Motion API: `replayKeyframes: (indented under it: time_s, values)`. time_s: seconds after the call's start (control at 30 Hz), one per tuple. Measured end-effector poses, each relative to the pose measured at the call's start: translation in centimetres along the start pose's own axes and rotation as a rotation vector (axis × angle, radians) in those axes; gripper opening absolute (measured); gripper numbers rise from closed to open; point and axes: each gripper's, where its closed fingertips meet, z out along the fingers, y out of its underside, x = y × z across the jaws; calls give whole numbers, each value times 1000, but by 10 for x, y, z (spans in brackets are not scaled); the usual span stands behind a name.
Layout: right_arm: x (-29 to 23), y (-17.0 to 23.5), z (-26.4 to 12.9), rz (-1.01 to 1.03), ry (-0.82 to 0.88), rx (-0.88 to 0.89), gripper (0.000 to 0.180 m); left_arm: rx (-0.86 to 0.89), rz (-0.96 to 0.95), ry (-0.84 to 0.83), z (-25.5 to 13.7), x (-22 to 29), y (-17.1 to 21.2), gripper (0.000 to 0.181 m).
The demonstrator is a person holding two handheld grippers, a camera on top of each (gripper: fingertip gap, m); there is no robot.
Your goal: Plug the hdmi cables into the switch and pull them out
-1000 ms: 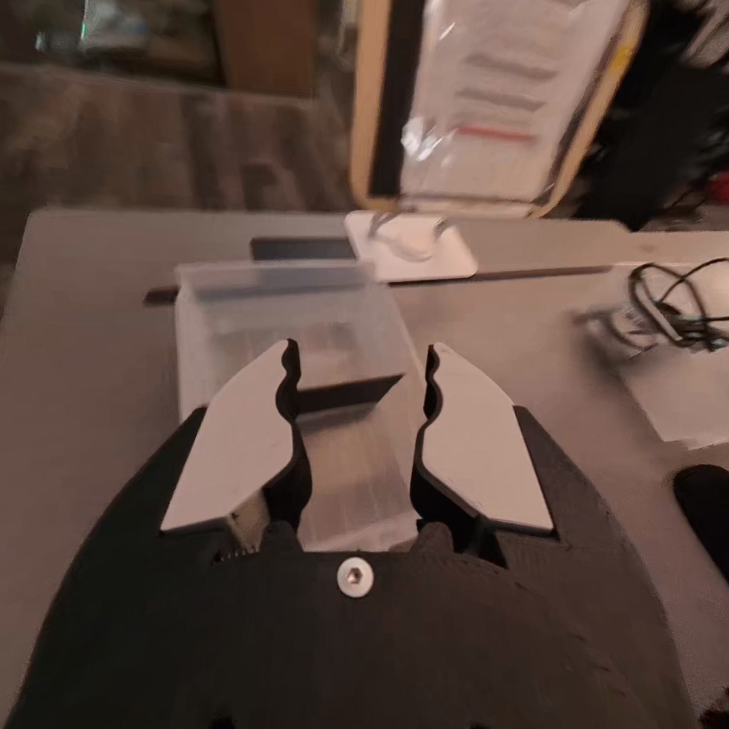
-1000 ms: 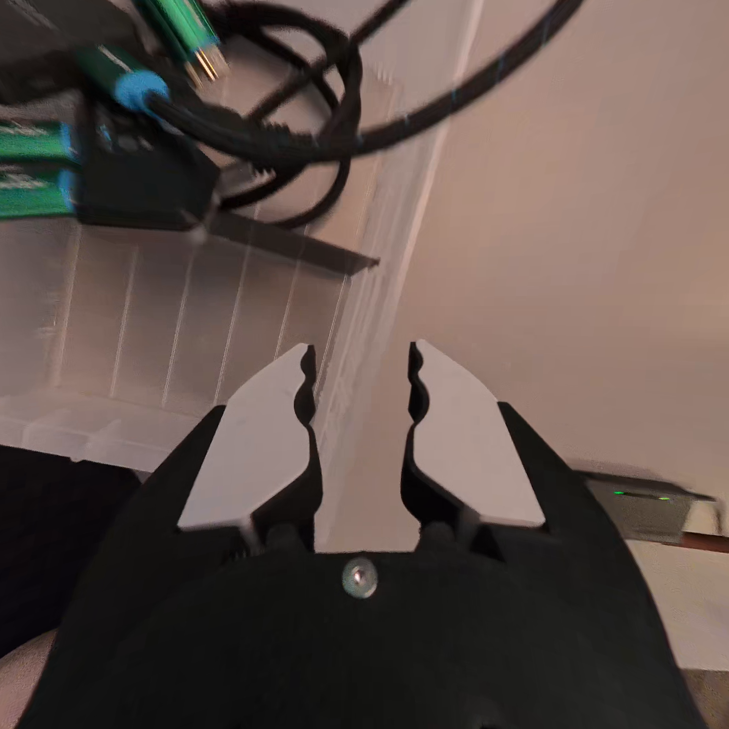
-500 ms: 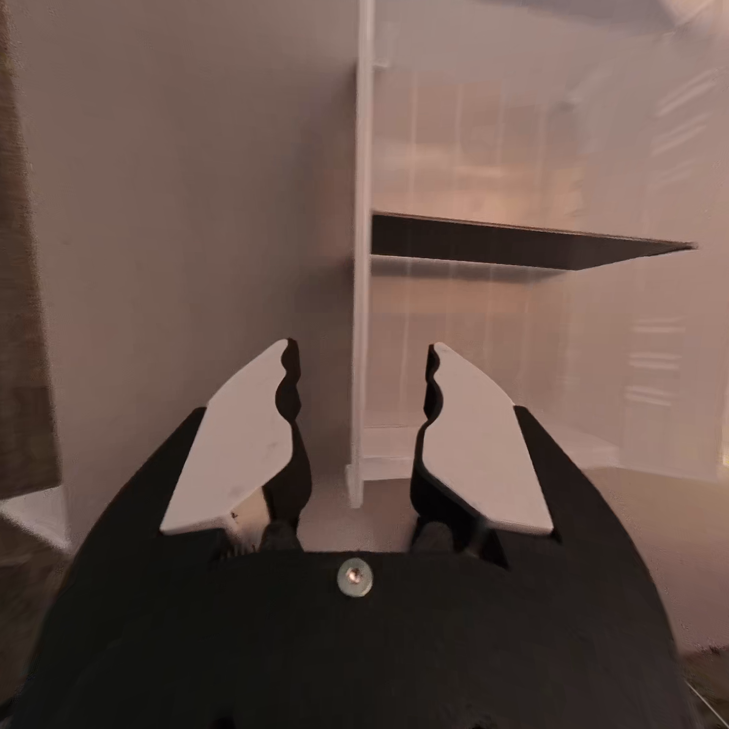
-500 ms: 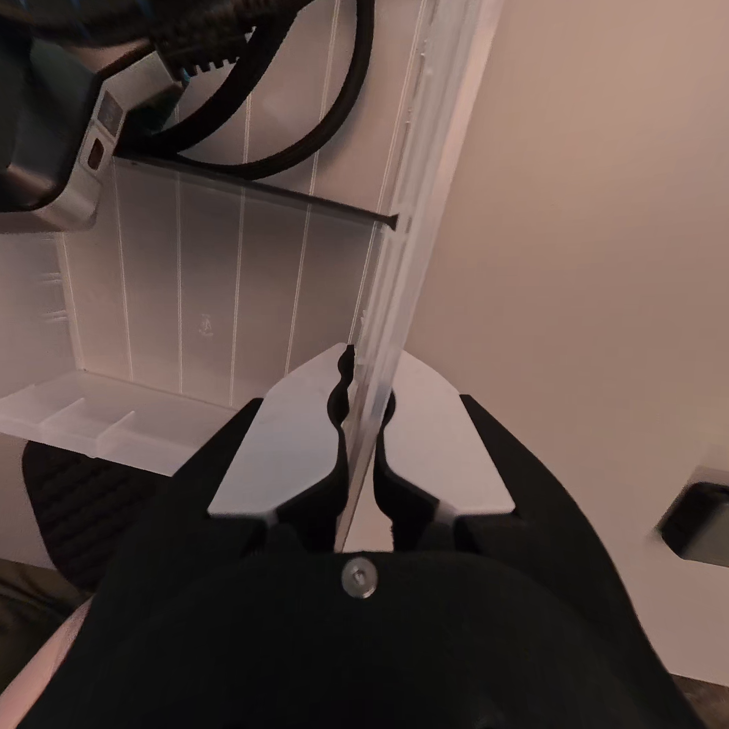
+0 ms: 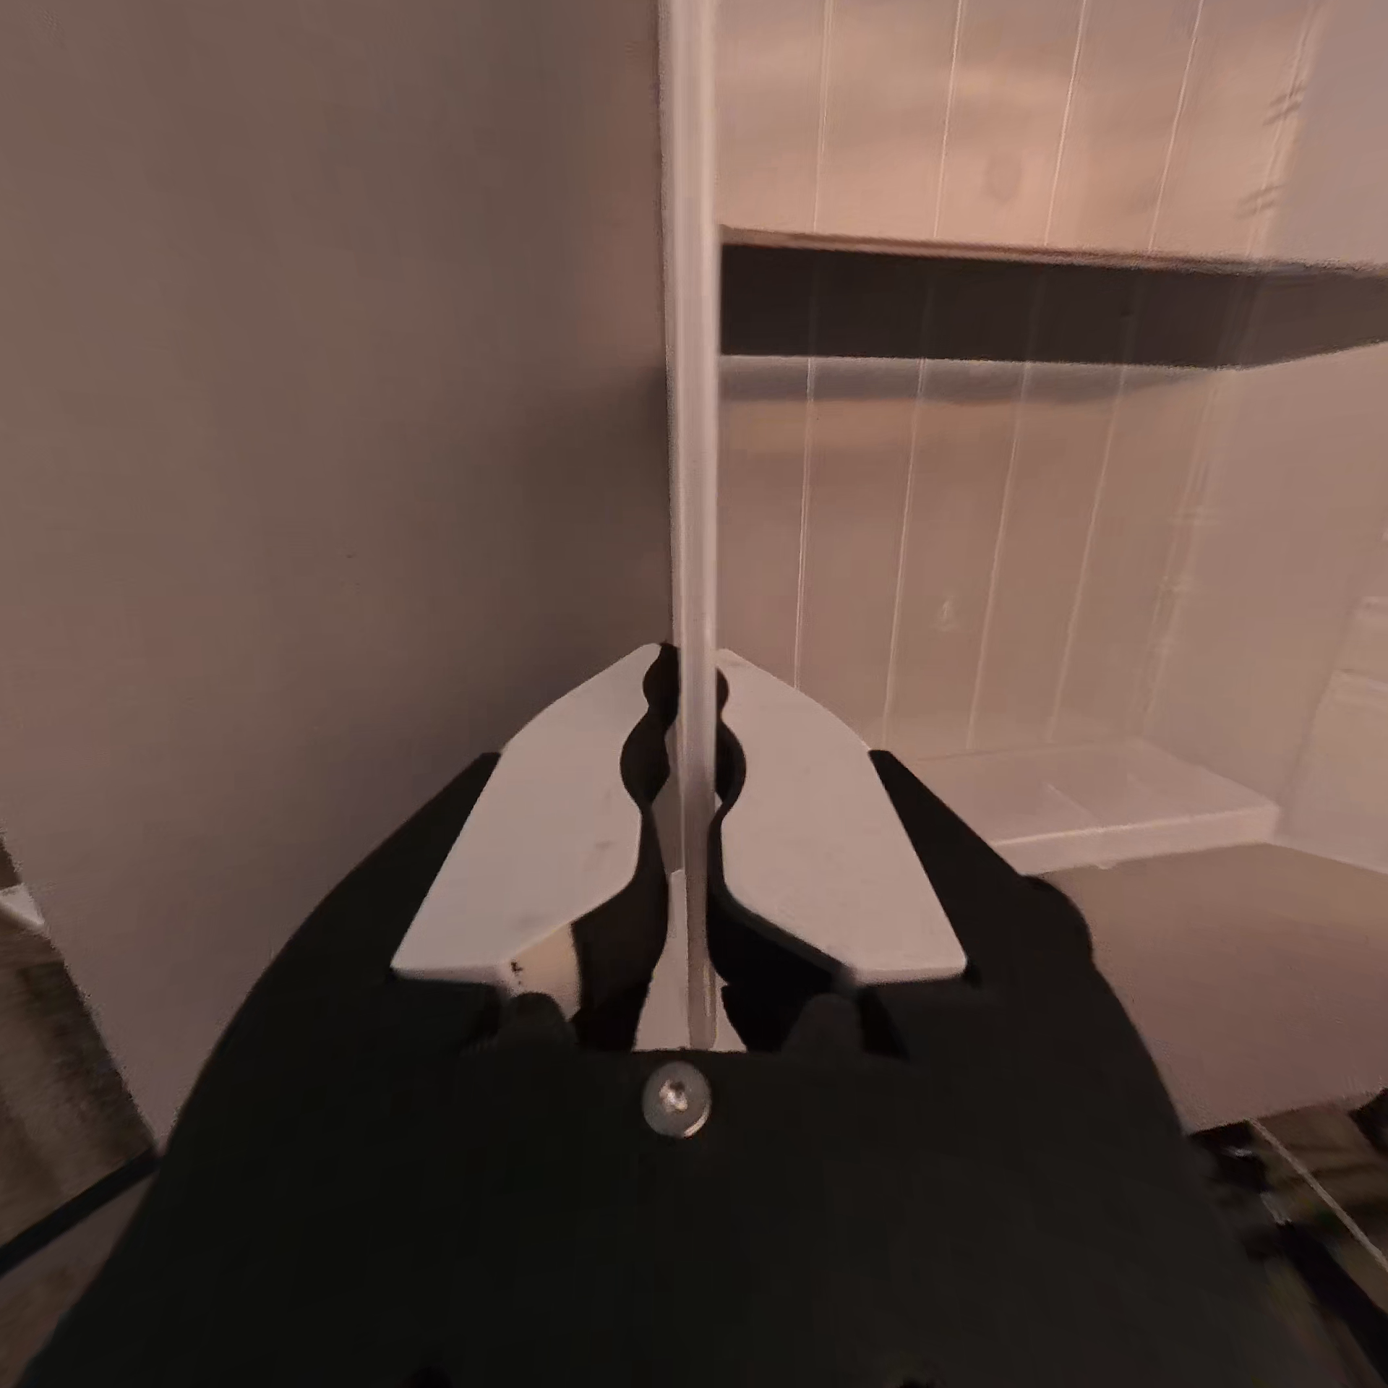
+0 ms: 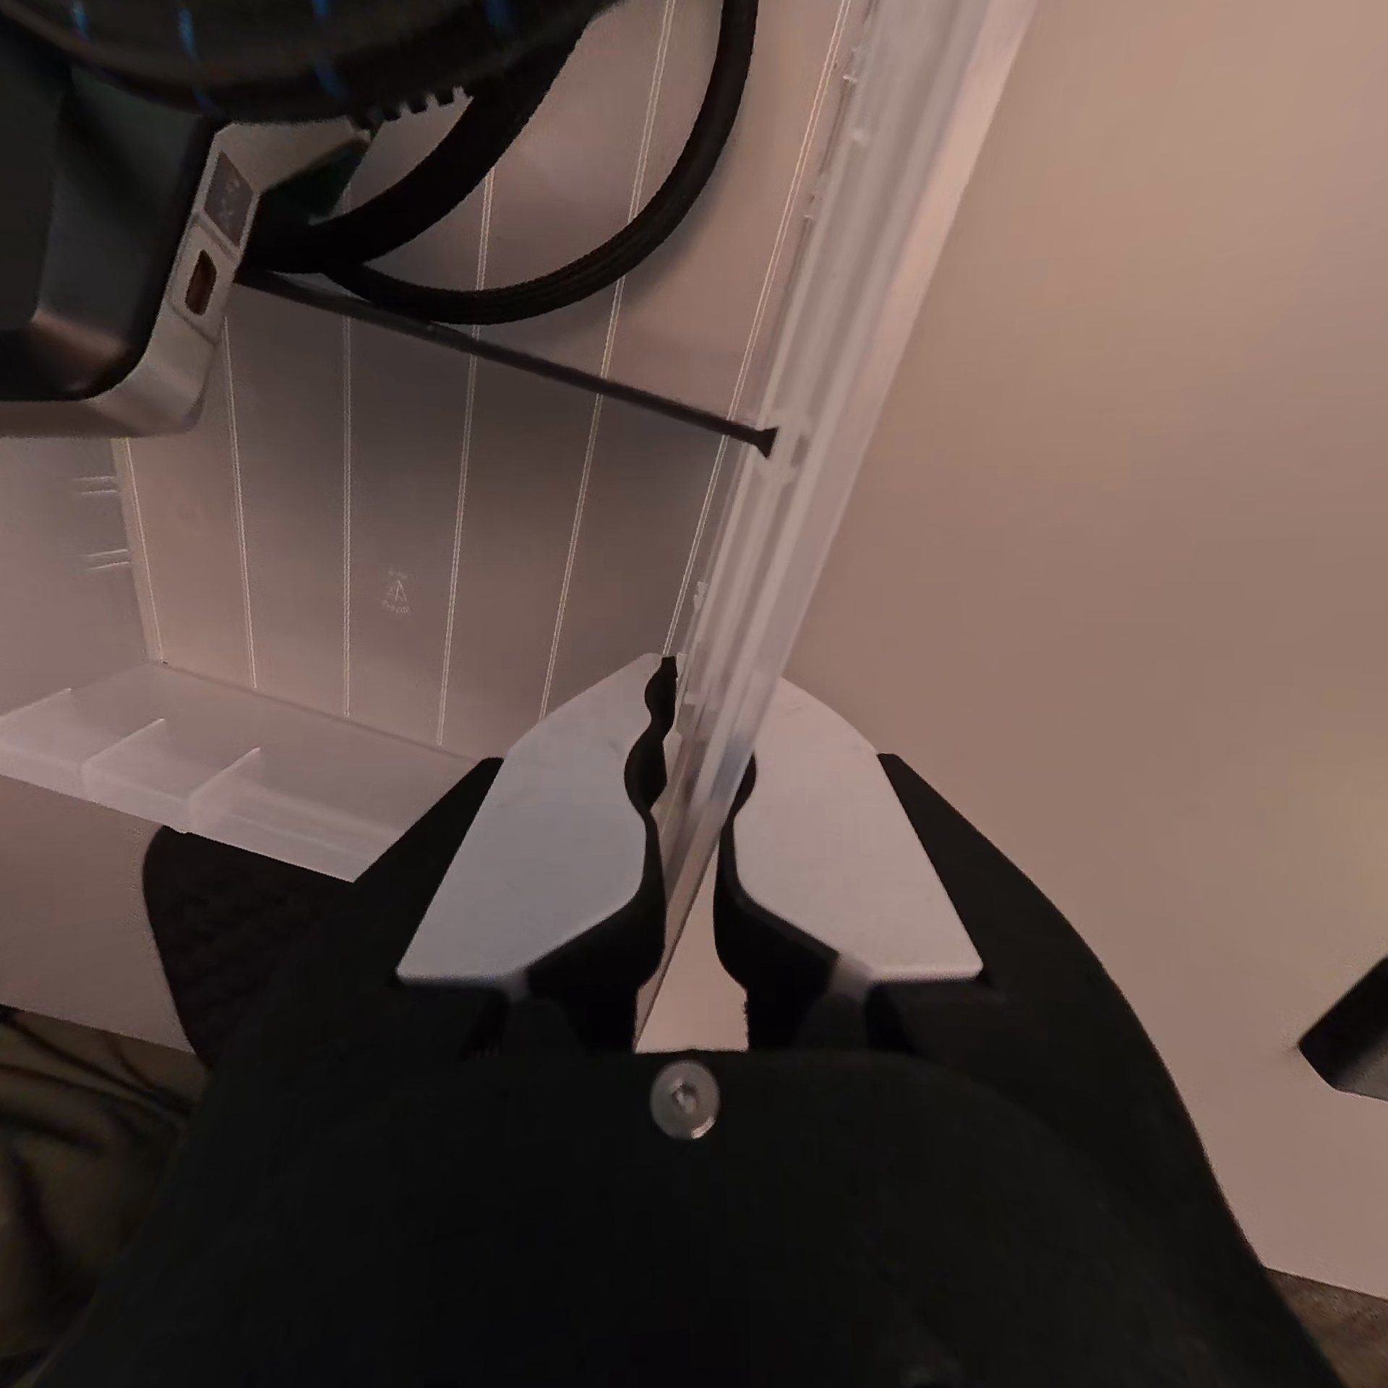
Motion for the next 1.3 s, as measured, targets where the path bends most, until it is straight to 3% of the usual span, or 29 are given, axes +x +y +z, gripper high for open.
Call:
replayKeyframes:
  time_s: [0.27,0.83,0.97,1.07,1.17,1.27,1.3]
  values:
    - [-27,-19,6,-28,2,-14,9,-186,233,-69,4,37,17,8]
    - [-126,-54,25,-203,-19,-16,13,-386,426,-116,13,125,39,19]
    - [-128,-55,20,-208,-1,9,24,-397,437,-46,10,134,45,22]
    - [-123,-62,-17,-139,61,139,30,-356,412,50,0,140,45,19]
    - [-156,-69,-85,-156,126,396,32,-236,412,69,-22,139,37,21]
    - [-282,-66,-140,-505,-127,733,31,-87,422,85,-48,139,28,23]
    - [-330,-55,-149,-613,-265,823,39,-33,424,83,-57,139,25,24]
